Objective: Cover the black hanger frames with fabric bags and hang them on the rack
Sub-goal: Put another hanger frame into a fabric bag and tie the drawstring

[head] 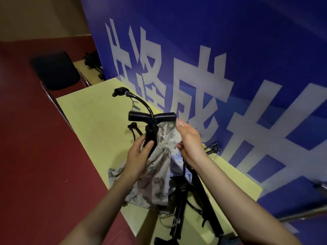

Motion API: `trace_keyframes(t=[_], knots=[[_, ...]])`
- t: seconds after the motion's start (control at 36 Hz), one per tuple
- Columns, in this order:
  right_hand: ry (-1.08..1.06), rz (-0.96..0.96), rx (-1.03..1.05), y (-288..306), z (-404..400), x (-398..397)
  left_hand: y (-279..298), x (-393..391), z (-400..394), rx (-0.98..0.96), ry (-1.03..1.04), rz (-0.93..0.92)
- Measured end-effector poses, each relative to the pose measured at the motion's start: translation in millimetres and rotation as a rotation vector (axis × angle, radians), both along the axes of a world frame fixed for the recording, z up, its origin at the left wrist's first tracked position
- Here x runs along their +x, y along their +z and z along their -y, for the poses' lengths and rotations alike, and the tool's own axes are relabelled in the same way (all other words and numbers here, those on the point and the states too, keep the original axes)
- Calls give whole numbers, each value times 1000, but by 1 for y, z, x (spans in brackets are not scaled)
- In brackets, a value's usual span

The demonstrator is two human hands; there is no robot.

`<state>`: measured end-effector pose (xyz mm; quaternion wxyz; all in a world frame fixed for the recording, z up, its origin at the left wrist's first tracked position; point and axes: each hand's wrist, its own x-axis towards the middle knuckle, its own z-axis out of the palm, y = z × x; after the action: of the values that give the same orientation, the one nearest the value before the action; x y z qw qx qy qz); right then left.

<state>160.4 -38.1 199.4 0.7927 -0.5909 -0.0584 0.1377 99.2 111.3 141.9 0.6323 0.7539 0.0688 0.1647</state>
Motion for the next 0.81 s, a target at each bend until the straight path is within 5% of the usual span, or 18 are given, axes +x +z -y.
trace_keyframes(t=[0.14, 0.39, 0.81], knots=[[31, 161, -202, -5, 0, -5, -13, -3, 4, 72, -20, -13], [-78, 36, -274, -39, 13, -6, -40, -15, 19, 118, -97, -128], [-67, -133, -142, -76, 61, -4, -46, -24, -26, -272, -50, -278]])
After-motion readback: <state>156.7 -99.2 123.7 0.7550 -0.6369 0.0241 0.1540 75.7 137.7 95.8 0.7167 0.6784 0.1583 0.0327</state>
